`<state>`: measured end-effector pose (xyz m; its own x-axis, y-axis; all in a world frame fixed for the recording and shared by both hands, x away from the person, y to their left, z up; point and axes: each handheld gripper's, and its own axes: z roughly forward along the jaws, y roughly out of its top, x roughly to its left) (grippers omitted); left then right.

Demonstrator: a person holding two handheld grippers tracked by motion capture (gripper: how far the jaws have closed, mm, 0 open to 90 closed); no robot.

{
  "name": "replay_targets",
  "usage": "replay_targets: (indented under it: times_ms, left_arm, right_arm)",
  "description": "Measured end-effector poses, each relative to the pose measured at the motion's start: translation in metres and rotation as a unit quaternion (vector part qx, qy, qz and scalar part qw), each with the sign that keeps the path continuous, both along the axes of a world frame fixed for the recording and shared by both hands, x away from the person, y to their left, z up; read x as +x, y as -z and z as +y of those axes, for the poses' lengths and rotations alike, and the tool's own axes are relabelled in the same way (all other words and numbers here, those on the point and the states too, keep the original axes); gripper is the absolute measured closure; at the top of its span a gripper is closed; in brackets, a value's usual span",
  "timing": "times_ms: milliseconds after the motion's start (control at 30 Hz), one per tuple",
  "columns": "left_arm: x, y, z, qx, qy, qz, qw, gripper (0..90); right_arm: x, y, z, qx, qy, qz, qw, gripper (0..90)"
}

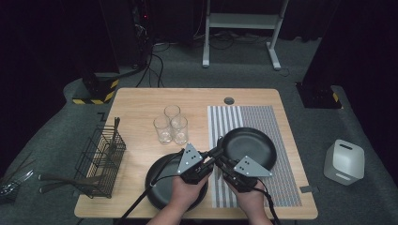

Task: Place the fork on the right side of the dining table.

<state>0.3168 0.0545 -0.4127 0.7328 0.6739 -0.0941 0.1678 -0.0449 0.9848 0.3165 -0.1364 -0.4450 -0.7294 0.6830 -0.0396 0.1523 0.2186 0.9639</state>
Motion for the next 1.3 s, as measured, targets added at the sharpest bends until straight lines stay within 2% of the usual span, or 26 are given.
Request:
replay_targets:
  times_ms: [200,333,500,733,1167,1300]
  left_arm:
    - [-0.001,-0.001,0.0,-0.004,0.004,-0.004,1.0,83.3]
    - [0.0,-0.002,0.003,-0.008,-0.004,-0.007,0.9999,83.3]
    - [0.003,-0.001,0.008,-0.017,-0.016,-0.005,0.9997,83.3]
    - [0.005,0.002,0.009,-0.02,-0.02,-0.003,0.9996,83.3]
    - [0.0,0.011,0.0,-0.015,-0.007,-0.007,0.9998,83.2]
    - [-0.004,0.014,-0.003,-0.014,-0.003,-0.015,0.9998,83.2]
  right_arm:
    - [-0.001,-0.001,-0.002,0.002,-0.003,-0.004,1.0,78.4]
    - [-0.002,-0.003,-0.004,0.012,-0.003,0.002,0.9999,71.3]
    - [-0.002,-0.005,-0.008,0.019,0.001,0.006,0.9998,67.2]
    - [-0.005,-0.014,-0.016,0.029,0.005,0.0,0.9996,66.9]
    - [-0.009,-0.029,-0.032,0.05,0.02,-0.01,0.9985,65.5]
    - [-0.01,-0.033,-0.035,0.057,0.022,-0.012,0.9981,65.6]
